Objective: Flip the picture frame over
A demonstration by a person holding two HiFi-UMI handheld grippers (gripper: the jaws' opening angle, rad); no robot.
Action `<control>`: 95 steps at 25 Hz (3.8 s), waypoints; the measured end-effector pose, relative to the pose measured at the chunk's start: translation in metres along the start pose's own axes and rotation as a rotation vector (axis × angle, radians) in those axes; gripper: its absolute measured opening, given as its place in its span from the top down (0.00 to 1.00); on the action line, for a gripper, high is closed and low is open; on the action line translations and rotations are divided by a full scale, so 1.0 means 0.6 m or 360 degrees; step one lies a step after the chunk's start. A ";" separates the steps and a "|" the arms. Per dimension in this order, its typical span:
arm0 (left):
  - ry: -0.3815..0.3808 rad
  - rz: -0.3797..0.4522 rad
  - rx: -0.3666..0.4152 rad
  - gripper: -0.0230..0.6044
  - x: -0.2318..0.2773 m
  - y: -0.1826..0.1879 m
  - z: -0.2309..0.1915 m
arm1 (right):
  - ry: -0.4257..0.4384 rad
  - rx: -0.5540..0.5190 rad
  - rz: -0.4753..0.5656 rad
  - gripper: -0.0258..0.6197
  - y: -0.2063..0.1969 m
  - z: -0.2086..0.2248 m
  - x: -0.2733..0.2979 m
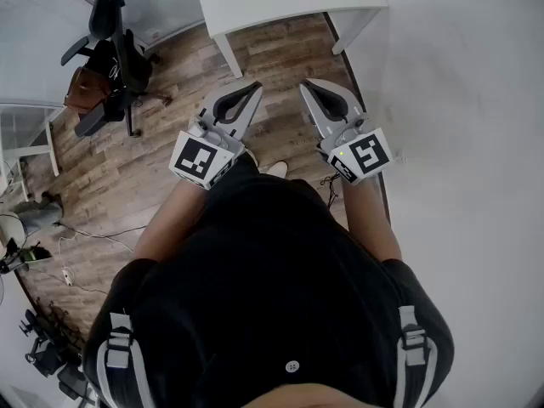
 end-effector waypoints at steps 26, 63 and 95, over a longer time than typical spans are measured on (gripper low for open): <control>0.0007 -0.0065 0.0020 0.95 -0.033 -0.019 -0.004 | 0.0029 0.0081 -0.0021 0.94 -0.014 -0.034 0.005; -0.0180 -0.0090 0.0002 0.95 0.112 -0.004 -0.114 | -0.0240 0.0060 -0.0075 0.62 -0.005 0.107 0.083; -0.0272 -0.0115 -0.0086 0.95 0.285 -0.034 -0.293 | -0.0394 0.0104 -0.0138 0.38 -0.027 0.285 0.230</control>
Point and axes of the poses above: the fingertips, and each gripper's own axes: x forward along the fingers, z to its right, y out of its top, the point moved 5 cm from there along -x, backward along the fingers, and after that the axes turned 14 degrees about y, right-handed, at the moved point
